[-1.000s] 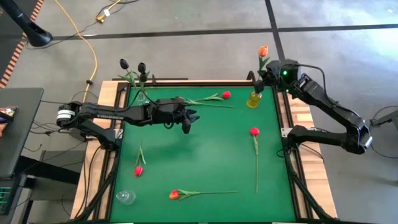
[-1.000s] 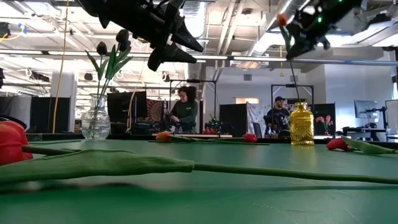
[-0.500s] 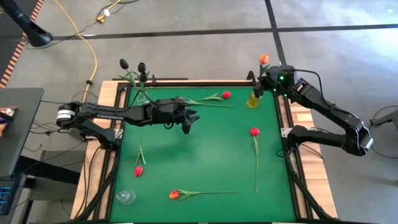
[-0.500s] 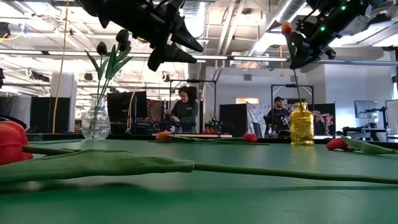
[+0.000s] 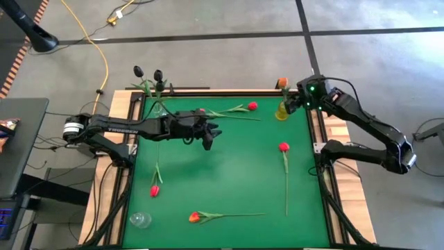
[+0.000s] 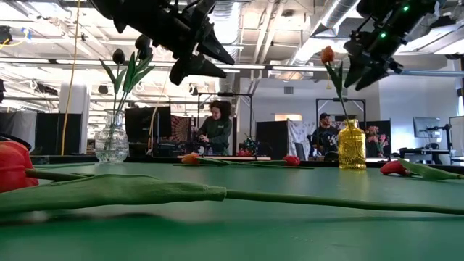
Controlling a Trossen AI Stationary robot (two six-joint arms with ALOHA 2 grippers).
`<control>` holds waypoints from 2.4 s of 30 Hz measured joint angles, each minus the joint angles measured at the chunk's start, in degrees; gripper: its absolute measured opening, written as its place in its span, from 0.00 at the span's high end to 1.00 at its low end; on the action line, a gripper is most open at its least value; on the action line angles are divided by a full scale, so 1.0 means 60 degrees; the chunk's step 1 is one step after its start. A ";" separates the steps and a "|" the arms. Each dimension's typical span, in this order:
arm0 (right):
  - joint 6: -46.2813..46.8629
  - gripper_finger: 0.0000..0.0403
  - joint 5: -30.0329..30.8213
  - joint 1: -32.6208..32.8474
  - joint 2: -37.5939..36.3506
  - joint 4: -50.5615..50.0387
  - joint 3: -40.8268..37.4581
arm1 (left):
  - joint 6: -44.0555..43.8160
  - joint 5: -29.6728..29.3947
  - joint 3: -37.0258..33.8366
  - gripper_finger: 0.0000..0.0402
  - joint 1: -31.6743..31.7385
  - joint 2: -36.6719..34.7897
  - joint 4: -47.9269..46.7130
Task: Sort flowers into vase by color
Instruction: Put the top orange flower into the yellow vase
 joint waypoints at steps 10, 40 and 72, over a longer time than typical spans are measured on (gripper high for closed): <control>0.0768 0.34 -0.1695 0.0822 -0.0004 -0.1694 0.0632 | 0.0445 0.0000 0.0000 0.59 0.0000 0.0000 -0.0240; 0.5779 0.34 -0.0698 0.8159 0.0077 -0.1769 0.0551 | 0.6862 0.0388 0.2686 0.59 0.1834 0.4352 -0.1036; 0.7142 0.34 -0.0160 1.0461 0.2692 -0.0673 0.0544 | 1.0772 0.1004 0.5730 0.59 0.3258 0.6907 -0.5218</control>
